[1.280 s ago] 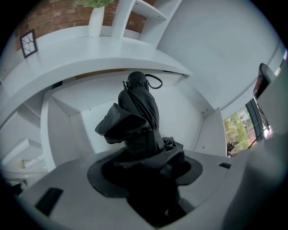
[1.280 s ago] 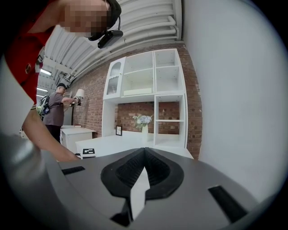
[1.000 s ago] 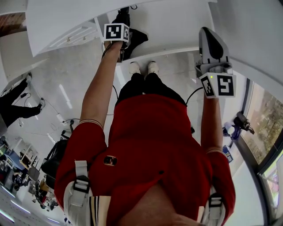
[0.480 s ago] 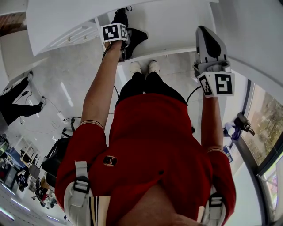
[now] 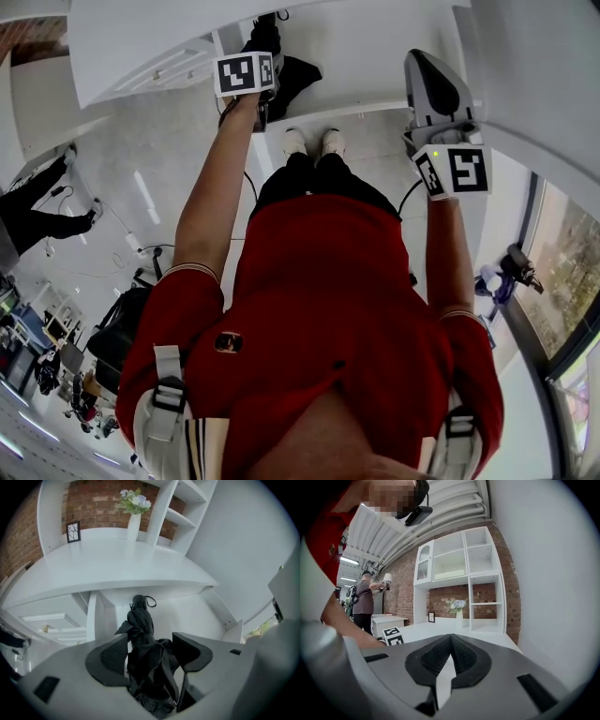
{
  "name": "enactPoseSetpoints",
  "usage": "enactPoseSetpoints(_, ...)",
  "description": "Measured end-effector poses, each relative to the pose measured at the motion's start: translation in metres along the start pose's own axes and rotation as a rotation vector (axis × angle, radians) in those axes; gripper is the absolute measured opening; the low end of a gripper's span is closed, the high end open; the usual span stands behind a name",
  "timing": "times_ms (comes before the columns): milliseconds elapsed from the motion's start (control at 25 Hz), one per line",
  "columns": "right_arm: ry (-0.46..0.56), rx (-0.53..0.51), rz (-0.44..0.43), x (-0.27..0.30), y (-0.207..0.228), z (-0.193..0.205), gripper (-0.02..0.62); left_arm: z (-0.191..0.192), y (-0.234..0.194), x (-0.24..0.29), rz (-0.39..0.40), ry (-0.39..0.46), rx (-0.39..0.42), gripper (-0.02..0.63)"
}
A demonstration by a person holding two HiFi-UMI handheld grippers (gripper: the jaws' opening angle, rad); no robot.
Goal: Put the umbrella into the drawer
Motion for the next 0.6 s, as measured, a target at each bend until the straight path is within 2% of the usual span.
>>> enactPoseSetpoints(240,0.018,0.005,-0.035,0.003,-0.013,-0.004,-0.002,-0.013,0.009,-0.049,0.021,0.178,0.075,0.281)
enactPoseSetpoints(600,0.082,0.008,-0.093,0.002,-0.040,-0.025,-0.002,-0.023,0.031,-0.144,0.172,0.557,0.172,0.259)
Point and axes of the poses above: the fingertips, and each gripper's own axes: x forward along the fingers, y to its right, z out of its underside, the point moved 10 cm from there along -x, backward along the fingers, and after that the axes turned 4 degrees about y, right-handed, at the moved point
